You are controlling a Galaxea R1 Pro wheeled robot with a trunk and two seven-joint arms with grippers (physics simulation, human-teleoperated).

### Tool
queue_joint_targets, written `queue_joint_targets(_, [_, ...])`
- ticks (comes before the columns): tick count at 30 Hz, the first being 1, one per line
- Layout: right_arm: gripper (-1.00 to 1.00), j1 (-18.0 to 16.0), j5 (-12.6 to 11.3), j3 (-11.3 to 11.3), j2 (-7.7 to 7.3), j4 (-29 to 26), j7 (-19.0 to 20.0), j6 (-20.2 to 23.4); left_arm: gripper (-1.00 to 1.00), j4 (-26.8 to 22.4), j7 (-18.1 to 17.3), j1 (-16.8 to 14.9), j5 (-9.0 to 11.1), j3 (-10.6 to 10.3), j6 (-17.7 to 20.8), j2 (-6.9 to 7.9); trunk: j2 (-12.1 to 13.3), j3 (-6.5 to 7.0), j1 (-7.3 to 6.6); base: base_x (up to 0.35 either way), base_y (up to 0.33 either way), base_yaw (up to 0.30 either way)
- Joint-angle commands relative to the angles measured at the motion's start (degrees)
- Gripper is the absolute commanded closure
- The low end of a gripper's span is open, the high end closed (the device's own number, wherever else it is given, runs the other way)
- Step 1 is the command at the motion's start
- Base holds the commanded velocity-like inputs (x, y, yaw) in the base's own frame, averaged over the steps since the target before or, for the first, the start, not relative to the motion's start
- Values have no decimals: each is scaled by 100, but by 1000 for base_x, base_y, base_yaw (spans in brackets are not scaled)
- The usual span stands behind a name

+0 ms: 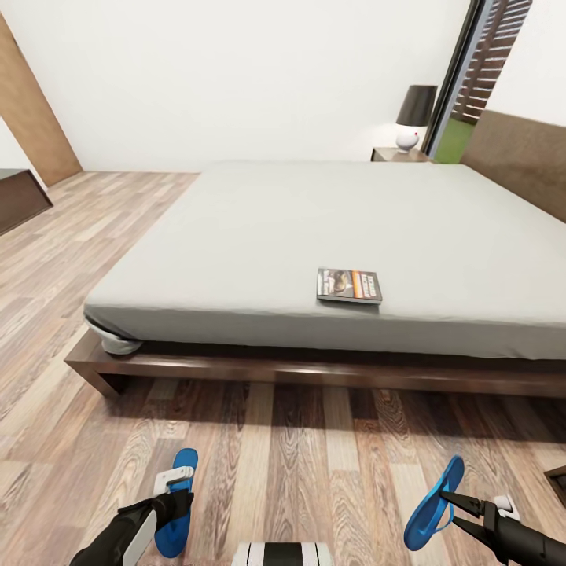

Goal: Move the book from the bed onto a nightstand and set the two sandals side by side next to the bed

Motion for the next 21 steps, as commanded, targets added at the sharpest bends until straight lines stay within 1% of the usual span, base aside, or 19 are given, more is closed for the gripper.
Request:
queue_joint_targets(1, [100, -7, -56, 23, -6, 4, 0, 35, 100, -11, -27, 0, 29, 29, 41, -3, -3, -27, 1, 0, 0, 0])
queue_joint_targets(21, [100, -7, -56, 29, -6, 4, 0, 35, 100, -11, -27, 0, 29, 29, 41, 3, -30, -470, 53, 0, 0, 0])
